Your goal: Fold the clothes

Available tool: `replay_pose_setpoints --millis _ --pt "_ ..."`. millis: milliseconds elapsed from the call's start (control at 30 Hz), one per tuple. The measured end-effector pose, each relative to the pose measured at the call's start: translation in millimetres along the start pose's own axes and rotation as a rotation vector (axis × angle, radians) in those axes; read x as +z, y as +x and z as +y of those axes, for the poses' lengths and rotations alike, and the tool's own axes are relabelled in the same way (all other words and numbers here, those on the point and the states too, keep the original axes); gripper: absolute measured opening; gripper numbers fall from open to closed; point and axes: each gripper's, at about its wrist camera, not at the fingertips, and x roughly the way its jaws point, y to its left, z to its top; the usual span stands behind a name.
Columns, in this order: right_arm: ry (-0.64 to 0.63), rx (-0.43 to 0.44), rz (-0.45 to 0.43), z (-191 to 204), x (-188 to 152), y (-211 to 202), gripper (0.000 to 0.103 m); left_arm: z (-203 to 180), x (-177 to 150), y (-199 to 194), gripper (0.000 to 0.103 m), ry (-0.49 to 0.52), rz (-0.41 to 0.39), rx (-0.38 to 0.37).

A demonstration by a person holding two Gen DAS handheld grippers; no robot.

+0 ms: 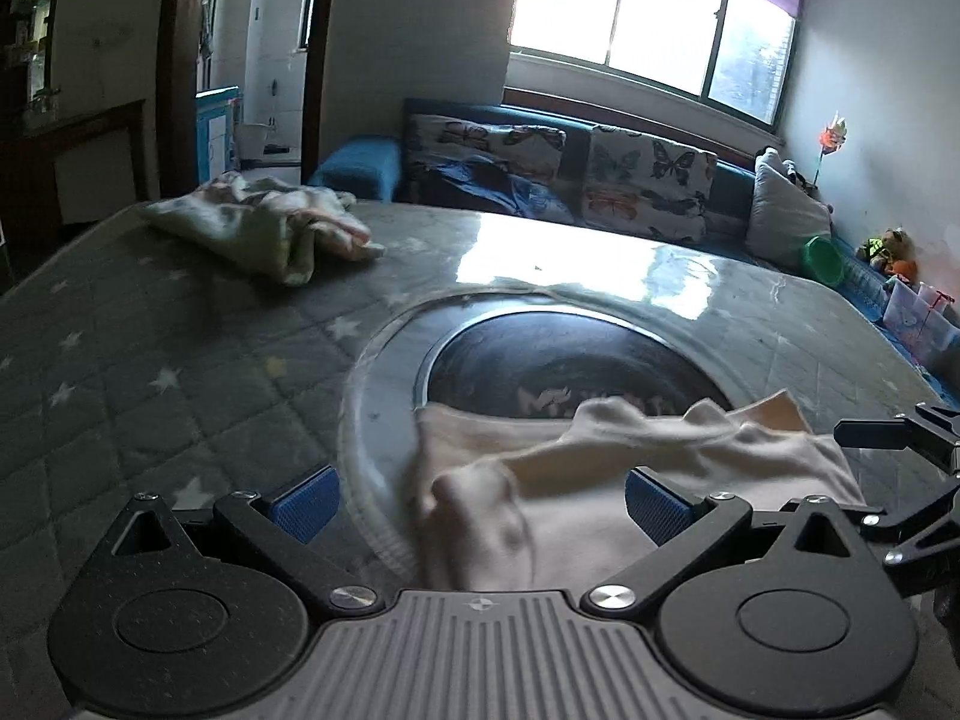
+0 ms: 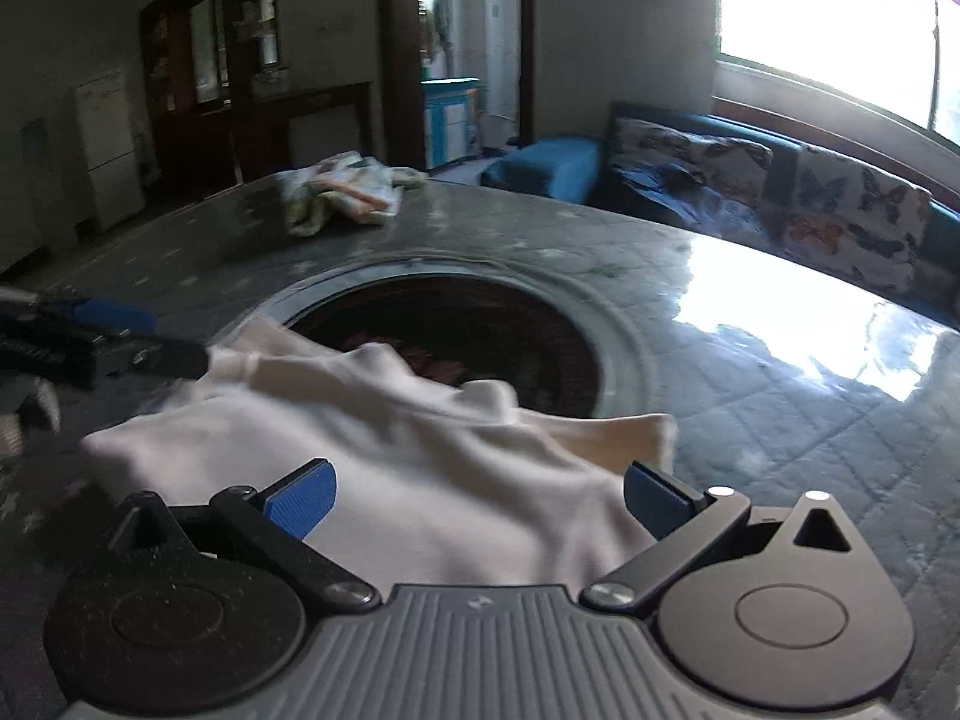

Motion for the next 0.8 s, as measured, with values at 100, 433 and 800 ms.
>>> replay_pose_setpoints --millis 100,433,800 --pt "-0.020 0.009 0.003 15 -7 -2 0.103 4 -14 -8 0.103 0.005 0.007 0.002" --pt "-0.108 -0.030 -0.002 35 -23 -5 0.103 7 -48 -14 0.103 0.085 0.014 0.076" --pt "-0.101 -0.019 -0.037 43 -21 -14 0.103 -13 -42 -25 0.103 0.099 -0.011 0.031"
